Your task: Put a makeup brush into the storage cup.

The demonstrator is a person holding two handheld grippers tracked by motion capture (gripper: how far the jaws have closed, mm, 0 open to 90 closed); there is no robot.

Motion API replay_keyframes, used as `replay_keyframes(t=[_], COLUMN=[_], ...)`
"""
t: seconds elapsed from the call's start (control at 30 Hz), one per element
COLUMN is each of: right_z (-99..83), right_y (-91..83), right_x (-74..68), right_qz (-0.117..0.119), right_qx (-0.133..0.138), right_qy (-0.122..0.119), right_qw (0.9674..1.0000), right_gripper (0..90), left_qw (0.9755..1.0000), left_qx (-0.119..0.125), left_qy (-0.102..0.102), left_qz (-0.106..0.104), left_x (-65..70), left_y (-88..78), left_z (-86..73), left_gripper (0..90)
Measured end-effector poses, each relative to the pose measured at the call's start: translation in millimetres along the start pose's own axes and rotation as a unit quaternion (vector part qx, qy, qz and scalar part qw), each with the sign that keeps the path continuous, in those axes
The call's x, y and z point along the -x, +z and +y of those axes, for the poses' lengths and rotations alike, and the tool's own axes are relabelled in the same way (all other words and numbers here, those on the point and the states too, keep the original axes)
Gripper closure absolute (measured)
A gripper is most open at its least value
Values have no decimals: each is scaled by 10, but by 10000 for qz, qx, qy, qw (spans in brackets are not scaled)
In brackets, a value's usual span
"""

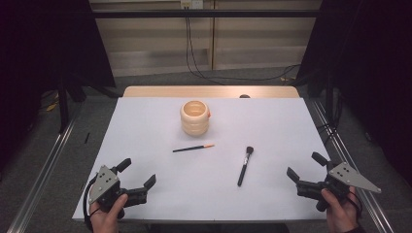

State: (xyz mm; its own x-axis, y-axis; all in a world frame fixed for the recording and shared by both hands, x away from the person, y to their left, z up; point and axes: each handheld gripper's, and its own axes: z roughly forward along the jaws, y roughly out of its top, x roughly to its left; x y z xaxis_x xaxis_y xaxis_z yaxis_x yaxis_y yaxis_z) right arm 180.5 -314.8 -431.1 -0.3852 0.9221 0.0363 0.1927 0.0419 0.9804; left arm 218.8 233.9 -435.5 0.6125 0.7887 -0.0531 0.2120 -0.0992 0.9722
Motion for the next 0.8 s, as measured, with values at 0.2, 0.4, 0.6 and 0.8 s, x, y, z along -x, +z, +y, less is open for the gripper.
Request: replay_keyframes(t=[0.2, 0.4, 0.6, 0.8], right_z=[-29, -33, -33, -34], right_y=[21, 18, 1, -1], right_x=[21, -2, -18, -14], right_qz=[-24, 29, 28, 27], right_qx=[-72, -126, -131, -147], right_qy=[129, 90, 7, 32], right_qw=[9999, 9999, 9999, 9999], right_gripper=[2, 2, 2, 2], left_qw=[10000, 10000, 10000, 9996], left_qx=[-32, -37, -14, -106], left_qy=[23, -25, -49, -130], left_qz=[55, 83, -22, -227], left_x=[-12, -32, -24, 22], left_y=[13, -2, 5, 28], left_z=[11, 10, 22, 34], left_gripper=[23, 22, 21, 21])
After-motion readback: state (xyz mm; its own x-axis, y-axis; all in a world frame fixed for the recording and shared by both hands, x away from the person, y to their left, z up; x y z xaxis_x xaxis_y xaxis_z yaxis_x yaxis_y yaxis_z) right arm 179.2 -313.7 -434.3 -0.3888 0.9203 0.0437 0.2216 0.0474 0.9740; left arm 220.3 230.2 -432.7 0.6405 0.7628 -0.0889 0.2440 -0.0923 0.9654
